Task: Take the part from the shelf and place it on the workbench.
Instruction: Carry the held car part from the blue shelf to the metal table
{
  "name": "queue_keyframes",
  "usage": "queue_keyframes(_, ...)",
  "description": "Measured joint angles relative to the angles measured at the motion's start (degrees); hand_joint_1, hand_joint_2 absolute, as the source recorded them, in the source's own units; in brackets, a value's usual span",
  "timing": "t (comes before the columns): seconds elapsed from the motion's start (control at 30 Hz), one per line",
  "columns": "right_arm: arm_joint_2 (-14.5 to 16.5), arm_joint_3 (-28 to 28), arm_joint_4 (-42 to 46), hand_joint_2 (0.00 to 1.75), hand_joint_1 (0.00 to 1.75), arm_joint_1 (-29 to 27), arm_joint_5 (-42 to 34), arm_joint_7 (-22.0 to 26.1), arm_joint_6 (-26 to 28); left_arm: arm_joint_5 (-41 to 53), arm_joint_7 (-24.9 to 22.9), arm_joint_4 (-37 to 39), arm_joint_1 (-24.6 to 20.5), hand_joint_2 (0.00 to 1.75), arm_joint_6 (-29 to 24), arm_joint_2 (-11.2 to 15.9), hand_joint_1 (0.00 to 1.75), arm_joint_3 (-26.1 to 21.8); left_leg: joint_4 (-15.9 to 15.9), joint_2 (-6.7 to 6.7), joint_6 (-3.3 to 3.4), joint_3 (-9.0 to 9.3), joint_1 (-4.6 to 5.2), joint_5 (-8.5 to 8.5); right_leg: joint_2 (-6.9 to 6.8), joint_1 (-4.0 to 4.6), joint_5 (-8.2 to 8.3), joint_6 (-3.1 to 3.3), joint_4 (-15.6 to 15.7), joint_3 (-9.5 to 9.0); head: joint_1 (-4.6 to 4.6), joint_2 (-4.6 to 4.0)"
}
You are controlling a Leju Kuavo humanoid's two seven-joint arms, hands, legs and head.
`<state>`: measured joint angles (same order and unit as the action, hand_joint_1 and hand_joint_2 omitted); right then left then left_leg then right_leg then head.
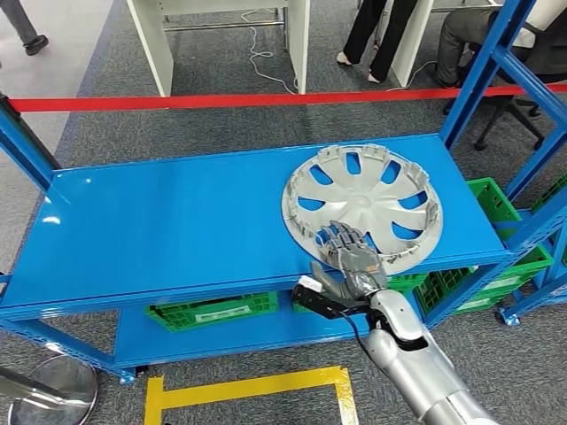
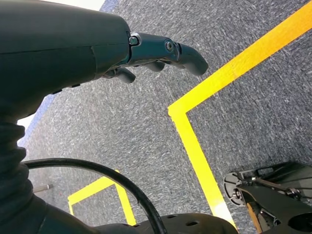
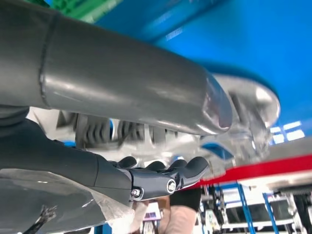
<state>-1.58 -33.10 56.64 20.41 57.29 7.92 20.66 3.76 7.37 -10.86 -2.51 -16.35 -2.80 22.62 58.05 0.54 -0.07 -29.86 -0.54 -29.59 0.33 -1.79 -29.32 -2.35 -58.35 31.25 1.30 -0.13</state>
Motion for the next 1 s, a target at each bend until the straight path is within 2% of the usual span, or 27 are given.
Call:
queue_keyframes(0.47,0.46,-0.25,-1.89,0.0,0.0,0.62,0.03,-0.1,-0.31,0.0,0.0,0.0,0.01,1.75,0.02,-0.04,0.0,0.0,0.0,0.01,0.0,0.04,0.0,0.01,0.02,0.0,0.01,0.0,0.0,-0.03,0.0,0.0)
queue_keyframes(0.77,0.46,-0.74,-5.14,0.0,0.0,3.51,-1.13,-1.44,-5.82,0.34,0.0,0.01,0.0,1.75,0.2,-0.05,0.0,0.0,0.0,0.04,0.0,0.25,0.0,0.01,0.08,0.0,0.01,0.0,0.01,-0.2,0.0,0.0)
queue_keyframes(0.9,0.46,-1.15,-6.43,1.75,0.0,4.43,-1.07,-2.0,-5.95,0.06,0.0,0.02,0.01,1.75,0.14,-0.08,0.0,0.0,0.0,0.04,0.0,0.34,0.0,0.01,0.1,0.0,0.02,0.0,0.01,-0.29,-0.01,0.0)
queue_keyframes(1.0,0.46,-1.31,-6.92,1.75,0.0,4.72,-0.73,-2.81,-5.9,-0.74,-0.08,0.02,0.08,1.75,-0.28,-0.13,0.0,-0.07,0.01,0.04,0.01,0.39,0.0,0.03,0.1,0.0,0.03,-0.01,0.01,-0.34,-0.01,0.0)
